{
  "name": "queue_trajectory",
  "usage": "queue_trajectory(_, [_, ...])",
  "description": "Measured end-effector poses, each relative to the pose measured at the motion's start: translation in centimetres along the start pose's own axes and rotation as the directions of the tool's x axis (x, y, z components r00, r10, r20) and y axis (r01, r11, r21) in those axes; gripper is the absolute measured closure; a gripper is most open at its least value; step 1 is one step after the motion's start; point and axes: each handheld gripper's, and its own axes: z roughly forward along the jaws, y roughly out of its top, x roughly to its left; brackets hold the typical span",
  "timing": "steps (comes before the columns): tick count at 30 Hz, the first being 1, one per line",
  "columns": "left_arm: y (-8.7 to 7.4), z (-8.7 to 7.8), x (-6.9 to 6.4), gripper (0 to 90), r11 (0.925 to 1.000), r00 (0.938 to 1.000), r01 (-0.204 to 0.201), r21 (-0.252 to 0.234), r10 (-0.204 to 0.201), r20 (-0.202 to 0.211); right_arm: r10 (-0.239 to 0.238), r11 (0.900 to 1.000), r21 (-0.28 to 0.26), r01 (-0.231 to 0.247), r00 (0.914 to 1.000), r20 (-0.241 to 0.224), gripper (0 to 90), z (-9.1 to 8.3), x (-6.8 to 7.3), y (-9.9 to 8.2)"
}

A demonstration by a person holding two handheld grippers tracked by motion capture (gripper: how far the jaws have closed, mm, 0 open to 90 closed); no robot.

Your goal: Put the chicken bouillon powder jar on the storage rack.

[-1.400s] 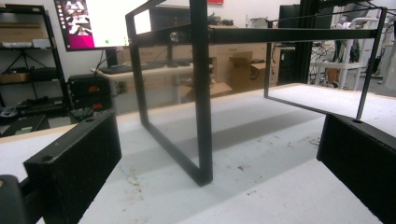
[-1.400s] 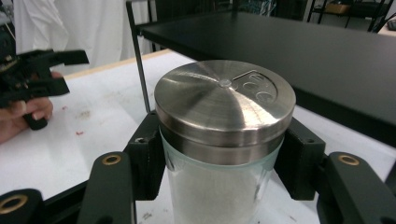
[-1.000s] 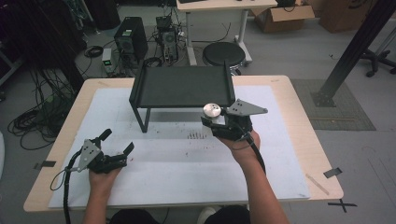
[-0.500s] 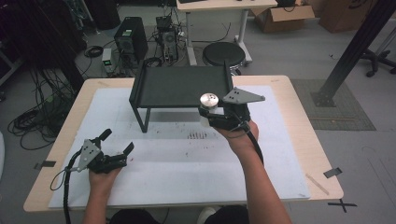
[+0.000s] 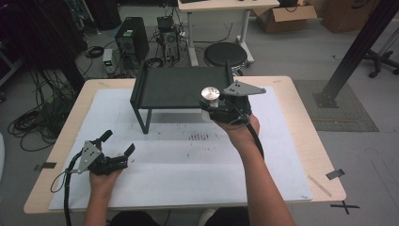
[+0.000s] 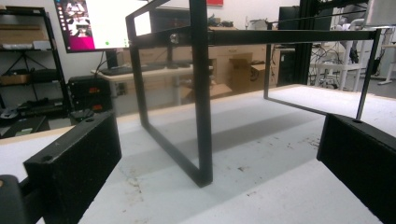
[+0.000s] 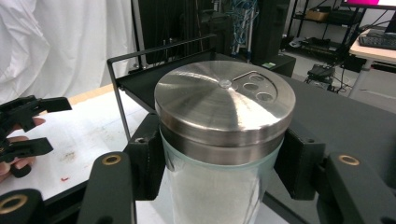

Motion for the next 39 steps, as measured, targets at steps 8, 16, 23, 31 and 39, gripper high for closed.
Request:
queue_trajectory(8, [0.0,0.0,0.0,0.2,1.0,1.0,0.001,0.001,-0.001,0.0,0.004,1.0,-0.001,-0.004,0.9999,0.013,43.1,0.5,-0.6,0.9])
queue_trajectory(16, [0.0,0.0,0.0,0.2,1.0,1.0,0.003,-0.002,-0.003,0.0,-0.001,1.0,-0.004,0.001,0.9998,0.022,43.0,1.2,-1.0,1.8])
queue_trajectory(23, [0.0,0.0,0.0,0.2,1.0,1.0,0.005,-0.004,-0.005,0.0,0.002,1.0,-0.003,-0.001,0.9992,0.04,43.0,1.9,-1.2,2.5])
queue_trajectory(31, [0.0,0.0,0.0,0.2,1.0,1.0,0.007,-0.006,-0.007,0.0,0.012,0.9999,-0.001,-0.012,0.9984,0.055,43.0,2.9,-1.7,2.9])
queue_trajectory(39, [0.0,0.0,0.0,0.2,1.0,1.0,0.008,-0.005,-0.008,-0.001,0.003,0.9999,0.012,-0.004,0.9984,0.056,43.0,4.1,-1.9,3.3])
